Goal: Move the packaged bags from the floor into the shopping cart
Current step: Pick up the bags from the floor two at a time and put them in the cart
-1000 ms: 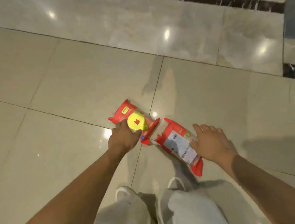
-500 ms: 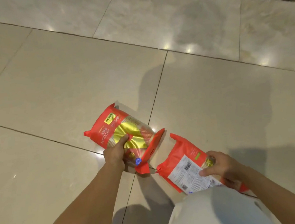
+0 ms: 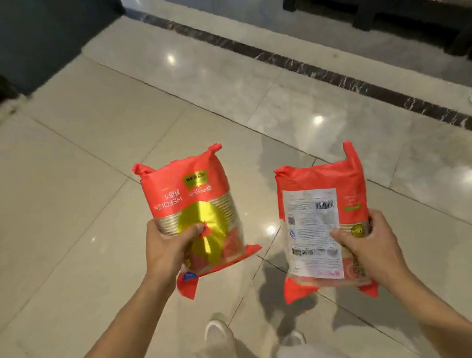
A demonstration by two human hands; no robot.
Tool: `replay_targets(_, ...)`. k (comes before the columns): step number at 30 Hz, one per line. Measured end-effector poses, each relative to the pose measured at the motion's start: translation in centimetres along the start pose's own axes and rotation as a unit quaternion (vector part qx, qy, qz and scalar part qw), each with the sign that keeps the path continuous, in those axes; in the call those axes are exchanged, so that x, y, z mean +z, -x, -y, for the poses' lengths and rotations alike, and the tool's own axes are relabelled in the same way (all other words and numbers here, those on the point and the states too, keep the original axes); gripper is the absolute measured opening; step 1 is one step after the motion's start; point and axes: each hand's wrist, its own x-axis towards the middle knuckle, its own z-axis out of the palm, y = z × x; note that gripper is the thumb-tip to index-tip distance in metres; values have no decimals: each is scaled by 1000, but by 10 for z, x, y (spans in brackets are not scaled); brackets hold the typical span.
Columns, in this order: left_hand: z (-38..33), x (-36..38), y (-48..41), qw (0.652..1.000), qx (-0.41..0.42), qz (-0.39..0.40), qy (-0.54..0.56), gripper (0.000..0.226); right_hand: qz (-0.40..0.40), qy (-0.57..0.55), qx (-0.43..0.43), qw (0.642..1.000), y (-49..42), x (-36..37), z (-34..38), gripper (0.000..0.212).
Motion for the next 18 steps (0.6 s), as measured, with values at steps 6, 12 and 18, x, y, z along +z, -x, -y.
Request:
replay_targets(6, -182, -169, 204, 996, 48, -78, 11, 86, 92, -74, -107, 987, 162, -48, 231, 50)
replay_targets(12, -213, -313, 405, 957, 93, -265, 68, 81, 267, -66, -210, 938, 311, -14, 328, 53)
replay_targets(18, -126, -407, 635, 856, 73, -488, 154, 76, 471, 6, -280, 836, 510, 39, 349, 53)
